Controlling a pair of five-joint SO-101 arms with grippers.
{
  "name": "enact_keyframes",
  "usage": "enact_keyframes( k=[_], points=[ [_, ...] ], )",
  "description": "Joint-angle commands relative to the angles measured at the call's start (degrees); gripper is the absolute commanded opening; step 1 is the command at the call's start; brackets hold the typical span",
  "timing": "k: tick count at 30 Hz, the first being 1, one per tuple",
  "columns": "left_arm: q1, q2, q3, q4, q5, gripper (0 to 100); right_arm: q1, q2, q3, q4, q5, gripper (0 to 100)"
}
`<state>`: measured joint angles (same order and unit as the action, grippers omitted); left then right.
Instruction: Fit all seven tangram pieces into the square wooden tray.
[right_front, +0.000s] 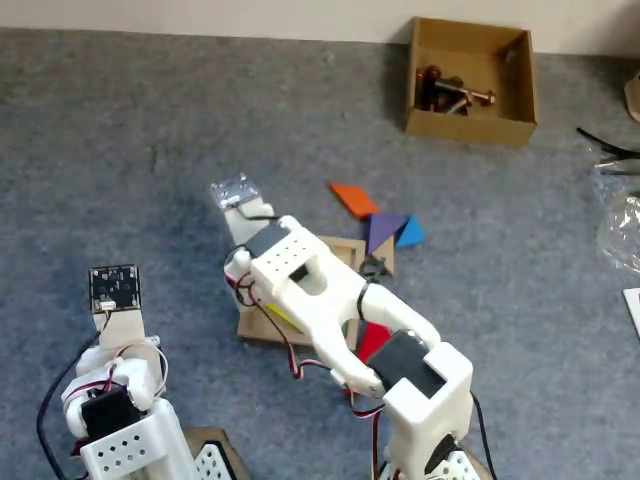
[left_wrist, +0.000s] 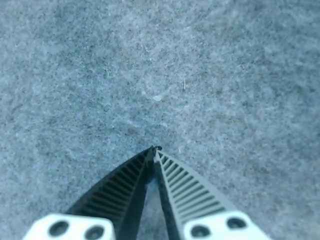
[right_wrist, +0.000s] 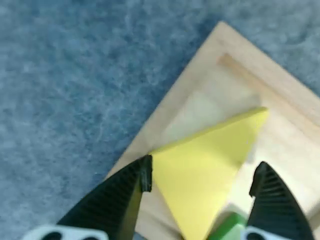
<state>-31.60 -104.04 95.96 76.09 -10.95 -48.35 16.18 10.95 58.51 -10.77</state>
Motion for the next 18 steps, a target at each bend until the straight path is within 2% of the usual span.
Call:
enact_keyframes(
  k=[1,18],
  points=[
    [1.01,-0.31,1.19,0.53,0.53,1,-1.19,-0.13,-3.21,0.92,-0.53,31.0],
    [1.01,-0.31,1.19,0.53,0.53,1,-1.54,0.4,-3.91,0.31,-0.62,30.8]
  ],
)
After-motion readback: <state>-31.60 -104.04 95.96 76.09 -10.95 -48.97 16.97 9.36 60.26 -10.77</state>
